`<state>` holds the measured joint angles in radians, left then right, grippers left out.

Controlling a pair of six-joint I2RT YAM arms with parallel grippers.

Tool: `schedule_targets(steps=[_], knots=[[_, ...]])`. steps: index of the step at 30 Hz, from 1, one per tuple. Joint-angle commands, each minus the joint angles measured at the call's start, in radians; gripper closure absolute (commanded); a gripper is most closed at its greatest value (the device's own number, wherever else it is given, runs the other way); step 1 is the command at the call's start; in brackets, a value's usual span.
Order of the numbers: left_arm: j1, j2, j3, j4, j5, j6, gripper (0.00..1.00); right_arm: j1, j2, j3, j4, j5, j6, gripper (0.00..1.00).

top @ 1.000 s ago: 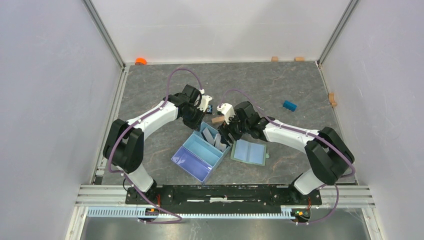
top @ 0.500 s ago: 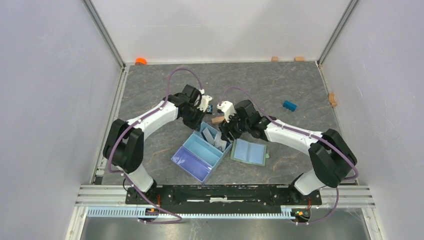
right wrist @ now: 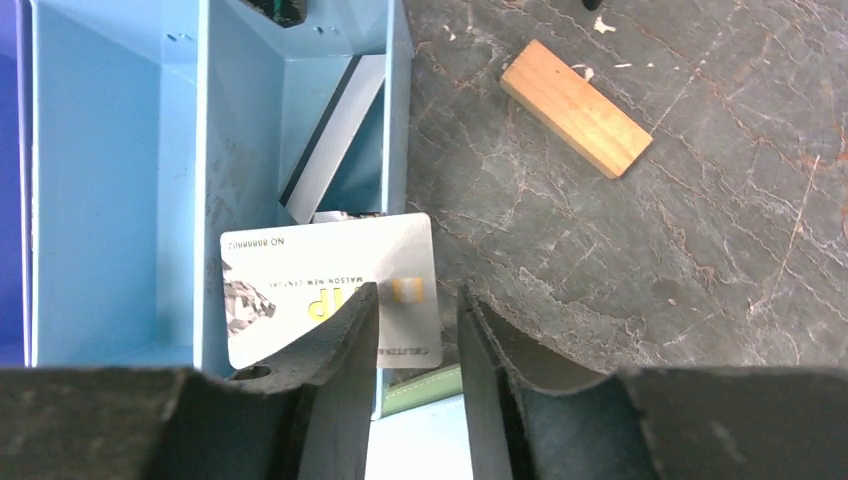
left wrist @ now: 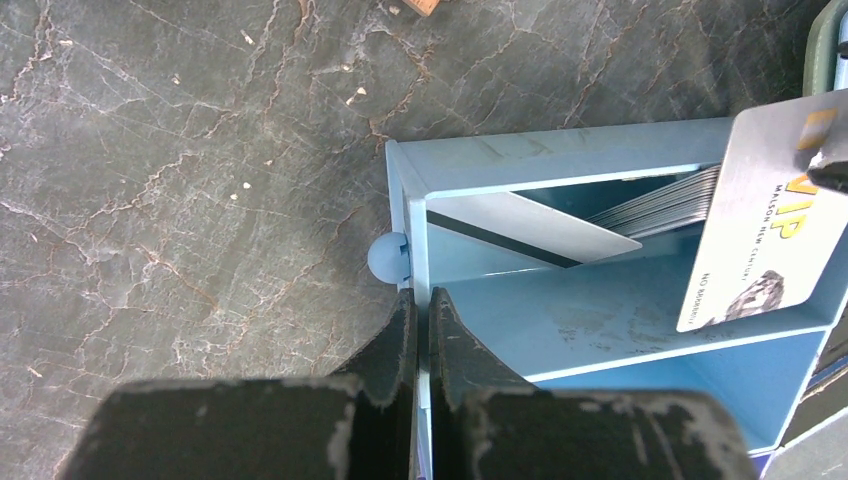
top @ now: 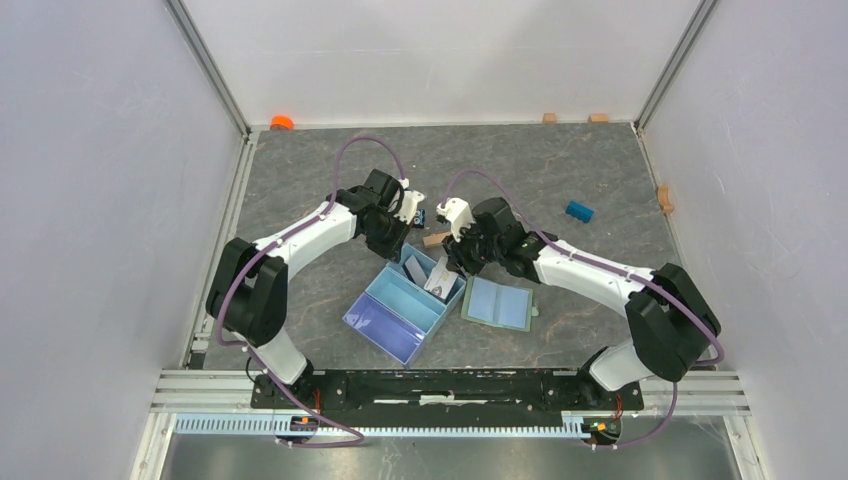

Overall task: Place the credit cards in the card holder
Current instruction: Pick up the credit card from the storage box.

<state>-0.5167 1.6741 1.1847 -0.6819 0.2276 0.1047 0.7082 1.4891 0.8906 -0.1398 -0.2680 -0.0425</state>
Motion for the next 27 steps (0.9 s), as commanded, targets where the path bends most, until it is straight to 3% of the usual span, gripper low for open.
schedule_targets(steps=[1,7,15,27], knots=[[-0.010,0.011,0.006,-0.026,-0.008,0.003,0.98,-0.010,-0.031,0.014,0.036,0.034,-0.007,0.66],[-0.009,0.012,0.006,-0.027,-0.007,0.003,0.98,-0.010,-0.029,0.011,0.044,-0.001,-0.002,0.84],[-0.009,0.012,0.007,-0.027,-0.005,0.000,0.98,-0.010,-0.042,-0.017,0.069,-0.050,0.029,0.69],[-0.009,0.010,0.007,-0.027,0.000,0.000,0.98,-0.010,-0.012,-0.026,0.072,-0.063,0.041,0.69]])
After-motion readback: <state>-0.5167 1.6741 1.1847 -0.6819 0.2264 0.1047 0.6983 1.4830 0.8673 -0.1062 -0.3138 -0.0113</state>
